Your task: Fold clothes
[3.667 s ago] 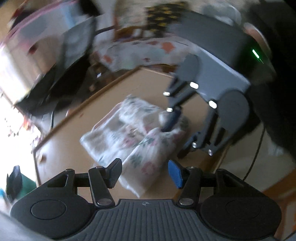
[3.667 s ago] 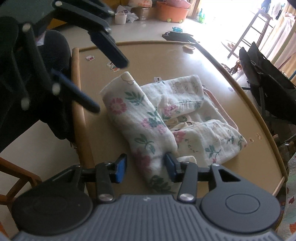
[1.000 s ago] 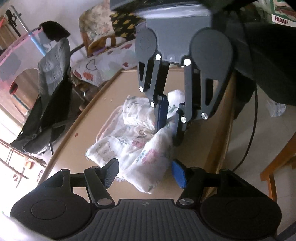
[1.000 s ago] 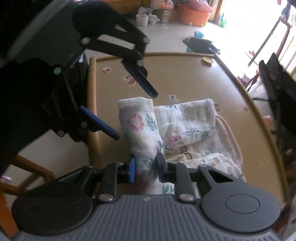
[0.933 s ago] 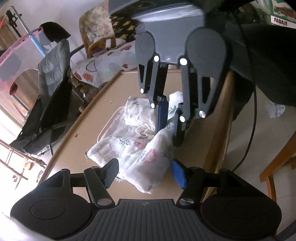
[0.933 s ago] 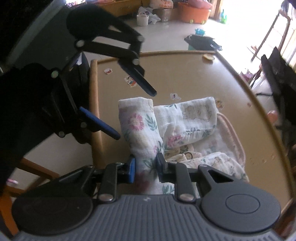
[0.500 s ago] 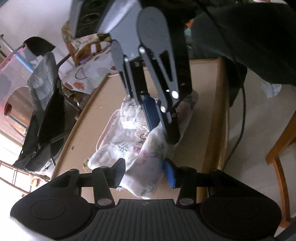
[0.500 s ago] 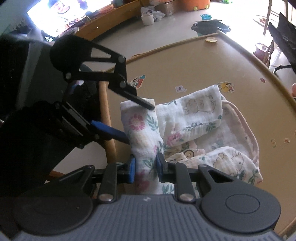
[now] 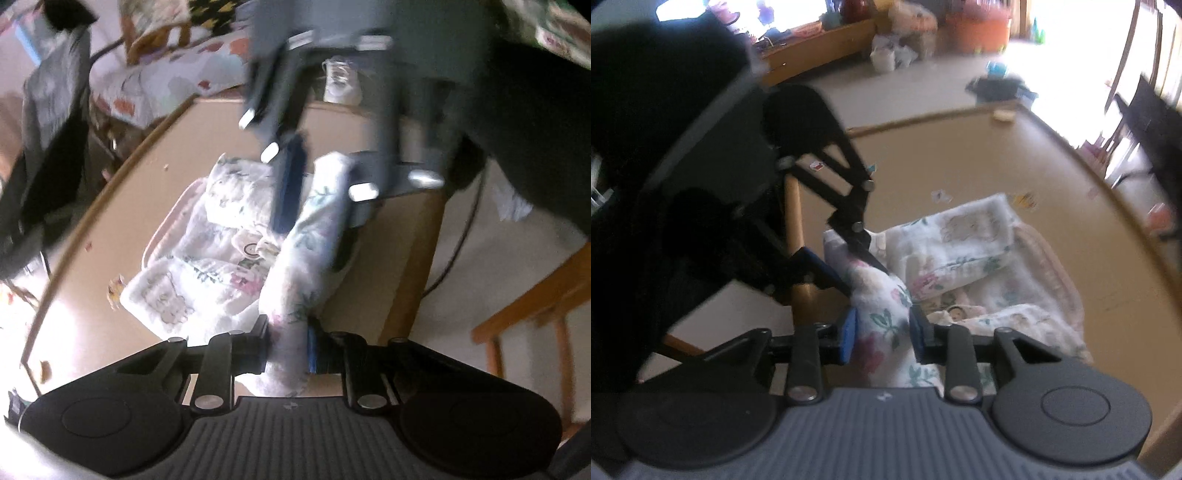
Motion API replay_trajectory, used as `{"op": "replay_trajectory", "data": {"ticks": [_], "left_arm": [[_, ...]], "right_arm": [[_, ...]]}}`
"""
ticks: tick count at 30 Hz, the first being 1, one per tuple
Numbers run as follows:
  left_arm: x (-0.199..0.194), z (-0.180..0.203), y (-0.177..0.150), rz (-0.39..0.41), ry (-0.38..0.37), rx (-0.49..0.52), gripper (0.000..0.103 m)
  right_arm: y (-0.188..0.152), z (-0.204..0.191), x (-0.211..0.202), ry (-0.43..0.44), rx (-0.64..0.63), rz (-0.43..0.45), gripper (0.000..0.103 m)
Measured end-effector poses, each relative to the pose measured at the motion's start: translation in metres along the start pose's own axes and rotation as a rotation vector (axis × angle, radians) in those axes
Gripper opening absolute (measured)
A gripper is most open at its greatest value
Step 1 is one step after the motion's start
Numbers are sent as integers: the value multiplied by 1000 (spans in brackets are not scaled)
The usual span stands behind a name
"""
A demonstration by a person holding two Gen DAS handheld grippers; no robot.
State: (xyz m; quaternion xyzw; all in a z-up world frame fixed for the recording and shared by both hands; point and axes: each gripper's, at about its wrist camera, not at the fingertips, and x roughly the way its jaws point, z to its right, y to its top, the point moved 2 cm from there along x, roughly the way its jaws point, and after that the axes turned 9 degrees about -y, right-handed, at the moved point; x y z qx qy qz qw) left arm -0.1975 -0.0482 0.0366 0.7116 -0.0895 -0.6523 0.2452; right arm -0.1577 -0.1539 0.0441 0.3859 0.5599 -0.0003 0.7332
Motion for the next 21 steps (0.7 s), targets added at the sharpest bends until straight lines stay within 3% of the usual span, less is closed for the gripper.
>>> {"op": "replay_trajectory", "data": {"ticks": [2, 6, 11, 15, 16, 21], "left_arm": [[0, -8, -3, 17, -35, -57, 20], [0, -12, -6, 25, -66, -103, 20], [4, -11, -3, 11, -70, -94, 20], [6, -20, -2, 3, -68, -90, 20], [5, -21, -1, 1, -69, -89, 20], [0, -16, -1, -9, -113, -81, 20]], "right_arm": [[-10, -16, -11, -99, -66, 29, 43], [-33, -47, -24, -295, -232, 78, 45], [-44, -68, -10, -400, -423, 89, 44], [-38, -63, 8, -367, -419, 14, 34], [-36, -59, 13, -347, -386, -2, 26], [-26, -31, 9, -172, -160, -52, 22]]}}
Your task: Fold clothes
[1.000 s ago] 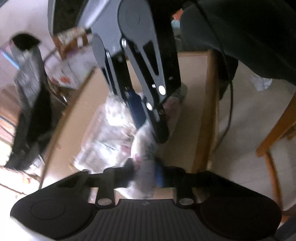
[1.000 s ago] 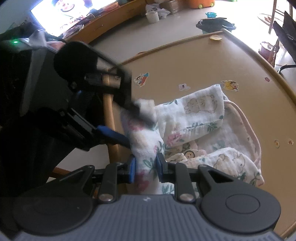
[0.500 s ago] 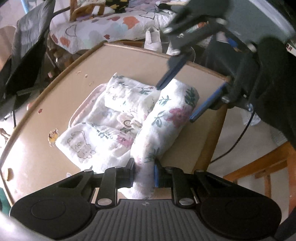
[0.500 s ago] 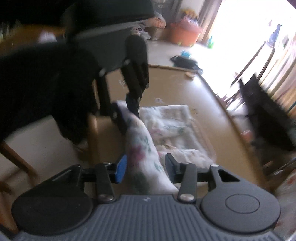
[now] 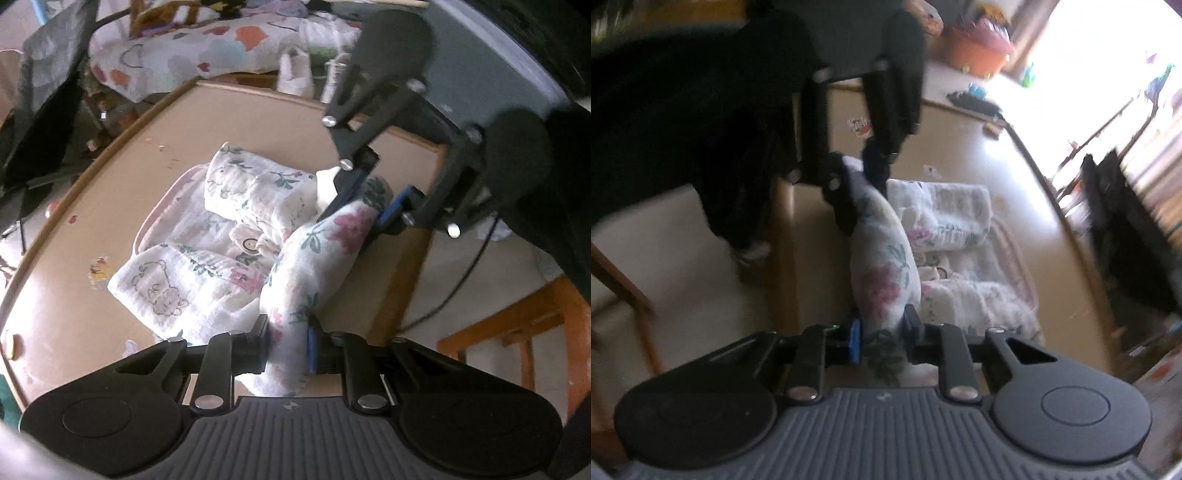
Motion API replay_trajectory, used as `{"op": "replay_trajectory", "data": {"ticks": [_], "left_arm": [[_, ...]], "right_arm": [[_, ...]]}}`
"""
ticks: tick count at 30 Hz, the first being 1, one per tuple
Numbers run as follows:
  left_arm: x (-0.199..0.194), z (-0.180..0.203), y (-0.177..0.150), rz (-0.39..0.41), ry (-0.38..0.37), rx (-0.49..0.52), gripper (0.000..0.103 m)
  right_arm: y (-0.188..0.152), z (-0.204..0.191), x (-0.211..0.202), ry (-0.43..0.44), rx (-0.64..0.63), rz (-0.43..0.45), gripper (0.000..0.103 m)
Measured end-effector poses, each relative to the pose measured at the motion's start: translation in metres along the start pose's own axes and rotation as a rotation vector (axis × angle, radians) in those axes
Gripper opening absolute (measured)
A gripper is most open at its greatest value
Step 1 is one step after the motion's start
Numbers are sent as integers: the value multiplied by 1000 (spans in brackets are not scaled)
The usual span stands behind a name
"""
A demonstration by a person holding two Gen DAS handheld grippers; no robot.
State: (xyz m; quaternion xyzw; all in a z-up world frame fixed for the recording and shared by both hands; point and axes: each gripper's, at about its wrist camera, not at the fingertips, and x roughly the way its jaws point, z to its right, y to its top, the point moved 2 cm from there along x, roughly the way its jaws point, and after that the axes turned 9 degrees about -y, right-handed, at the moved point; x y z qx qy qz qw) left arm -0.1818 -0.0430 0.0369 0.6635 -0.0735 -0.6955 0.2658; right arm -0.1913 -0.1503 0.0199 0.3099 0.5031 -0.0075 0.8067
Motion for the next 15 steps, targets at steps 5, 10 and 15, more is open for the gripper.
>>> {"op": "replay_trajectory", "data": {"ticks": [5, 10, 15], "left_arm": [[-7, 0, 1, 17, -61, -55, 27], [-18, -1, 3, 71, 35, -81, 31], [-34, 14, -5, 144, 179, -74, 38]], "right_arm": [[-6, 41, 0, 227, 238, -76, 22], [-12, 76, 22, 412, 433, -149, 22], [-17, 100, 40, 560, 526, -203, 22]]}}
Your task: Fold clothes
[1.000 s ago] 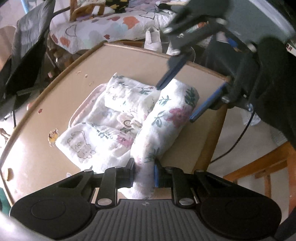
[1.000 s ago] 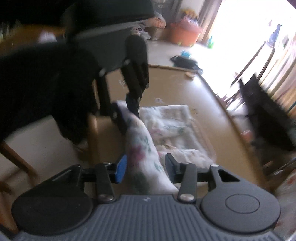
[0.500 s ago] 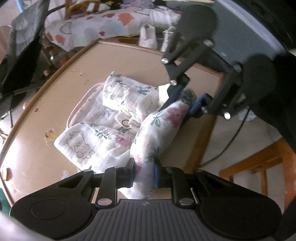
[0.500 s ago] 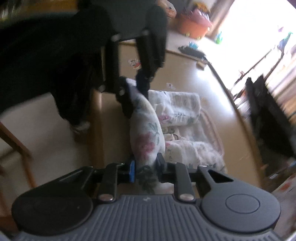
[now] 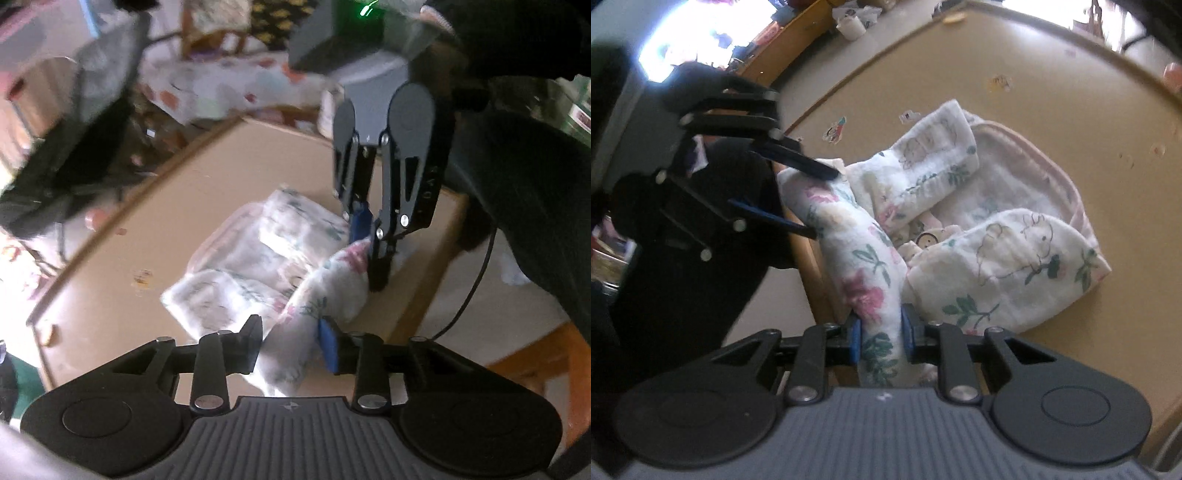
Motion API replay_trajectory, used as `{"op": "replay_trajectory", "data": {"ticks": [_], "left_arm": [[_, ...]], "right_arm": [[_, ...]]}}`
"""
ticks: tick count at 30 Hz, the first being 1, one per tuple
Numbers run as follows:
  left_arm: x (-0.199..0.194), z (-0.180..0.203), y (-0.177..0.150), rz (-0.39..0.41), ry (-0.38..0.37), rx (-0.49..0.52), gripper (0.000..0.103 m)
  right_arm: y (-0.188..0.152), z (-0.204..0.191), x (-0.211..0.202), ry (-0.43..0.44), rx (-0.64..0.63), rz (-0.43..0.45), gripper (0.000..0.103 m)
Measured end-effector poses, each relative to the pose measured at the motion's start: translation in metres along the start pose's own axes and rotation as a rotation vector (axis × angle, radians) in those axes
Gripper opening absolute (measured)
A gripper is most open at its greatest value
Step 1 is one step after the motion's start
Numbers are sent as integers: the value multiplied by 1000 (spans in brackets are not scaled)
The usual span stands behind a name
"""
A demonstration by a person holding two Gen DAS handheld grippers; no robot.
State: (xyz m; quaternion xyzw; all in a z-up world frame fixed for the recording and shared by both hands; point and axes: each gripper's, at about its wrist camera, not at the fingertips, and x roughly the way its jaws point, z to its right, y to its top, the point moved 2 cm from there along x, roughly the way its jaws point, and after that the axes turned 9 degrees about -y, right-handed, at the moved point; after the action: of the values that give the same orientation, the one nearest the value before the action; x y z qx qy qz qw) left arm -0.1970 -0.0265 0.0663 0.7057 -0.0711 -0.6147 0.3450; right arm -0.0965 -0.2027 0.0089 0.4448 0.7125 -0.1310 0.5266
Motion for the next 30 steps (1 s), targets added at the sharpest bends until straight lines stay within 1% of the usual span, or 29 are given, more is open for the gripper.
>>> {"op": "replay_trajectory", "data": {"ticks": [4, 8, 10, 13, 15, 16, 20, 26, 28, 30], "left_arm": [[-14, 8, -4, 78, 77, 8, 38], [-3, 2, -6, 49, 109, -25, 38], [4, -4, -4, 43, 132, -67, 38], [14, -14, 0, 28, 140, -148, 38], [24, -18, 1, 16, 144, -176, 38], [28, -20, 2, 9, 147, -190, 38], [37, -24, 2, 3, 165, -226, 38], [41, -26, -1, 6, 172, -259, 39], [42, -26, -1, 6, 174, -271, 39], [42, -25, -1, 8, 178, -273, 39]], "right_arm": [[-6, 5, -9, 57, 24, -23, 22], [-10, 8, -12, 87, 41, -35, 22], [-13, 4, -14, 90, 45, -42, 22], [-12, 4, -15, 93, 64, -52, 22], [-13, 7, -17, 100, 108, -58, 23], [-14, 7, -19, 98, 128, -54, 26], [-22, -2, -36, 26, 153, 0, 33], [-44, -31, -70, -147, 128, 129, 34], [-48, -32, -80, -194, 159, 164, 34], [-47, -27, -77, -233, 209, 195, 35]]}}
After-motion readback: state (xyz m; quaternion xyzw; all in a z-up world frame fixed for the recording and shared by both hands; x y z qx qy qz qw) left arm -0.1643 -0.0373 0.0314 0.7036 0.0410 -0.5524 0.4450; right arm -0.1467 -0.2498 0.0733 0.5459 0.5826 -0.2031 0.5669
